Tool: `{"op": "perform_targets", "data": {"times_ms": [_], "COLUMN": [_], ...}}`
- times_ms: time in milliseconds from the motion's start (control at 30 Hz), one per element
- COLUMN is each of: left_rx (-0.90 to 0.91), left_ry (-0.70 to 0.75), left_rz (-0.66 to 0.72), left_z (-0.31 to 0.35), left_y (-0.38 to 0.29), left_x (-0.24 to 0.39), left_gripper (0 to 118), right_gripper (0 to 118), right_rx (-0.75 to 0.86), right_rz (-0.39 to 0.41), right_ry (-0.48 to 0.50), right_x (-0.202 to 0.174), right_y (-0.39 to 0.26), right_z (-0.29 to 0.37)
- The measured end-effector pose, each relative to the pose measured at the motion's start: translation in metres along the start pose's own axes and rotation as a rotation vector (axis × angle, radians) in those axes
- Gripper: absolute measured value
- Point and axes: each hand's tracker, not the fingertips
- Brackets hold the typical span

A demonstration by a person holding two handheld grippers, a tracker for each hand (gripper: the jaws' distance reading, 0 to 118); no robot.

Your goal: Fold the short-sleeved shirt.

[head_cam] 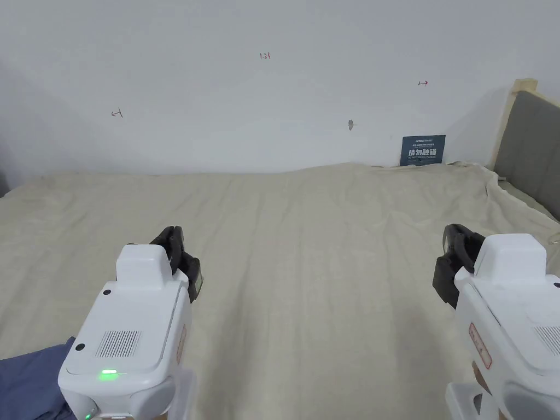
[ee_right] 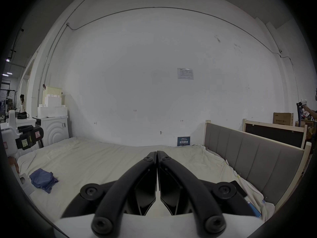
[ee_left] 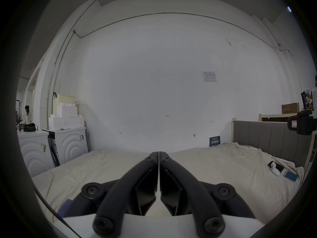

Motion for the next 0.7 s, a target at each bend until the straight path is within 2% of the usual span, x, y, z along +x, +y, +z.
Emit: {"op": "perform_targets", "data": {"times_ms": [33,100,133,167,233,333,367,700], "left_rx": [-0.002,-0.005,-0.005,-0.003,0.000,0.009,0.009,0.021], "left_ry": [-0.004,-0.002,-0.003,-0.001,0.003,-0.006,-0.005,-0.005], "left_rz": [0.002,0.006,0.009,0.012,0.023,0.032,0.029,0.002], "left_z": [0.0000,-0.0006,-0.0008,-0.0006,-0.0004,0.0017,0.0017,0.0047], "left_y": [0.0004,0.0001,-0.0002,-0.0005,-0.0012,-0.0002,0.0002,0.0004], "left_x": [-0.0013,-0.0025,-0.0035,-0.0040,-0.0055,-0.0060,-0.0053,-0.0023], "left_gripper": [24,65,79,98,118,118,118,118], "right_gripper": [16,68,86,97,102,117,118,118], "right_rx": [0.001,0.000,-0.001,0.006,0.023,0.011,0.011,0.024], "right_rz": [0.000,0.004,0.003,0.000,-0.008,-0.006,-0.006,-0.011], "right_ry": [0.002,-0.001,0.000,0.001,0.002,0.015,0.018,0.007], "right_x": [-0.0010,-0.0015,-0.0022,-0.0025,-0.0032,-0.0033,-0.0035,-0.0069], "right_y": [0.0001,-0.0001,-0.0001,-0.0005,-0.0011,-0.0008,-0.0009,0.0017], "right_z": [0.0006,0.0007,0.0005,0.0010,0.0029,0.0011,0.0010,0.0032]}}
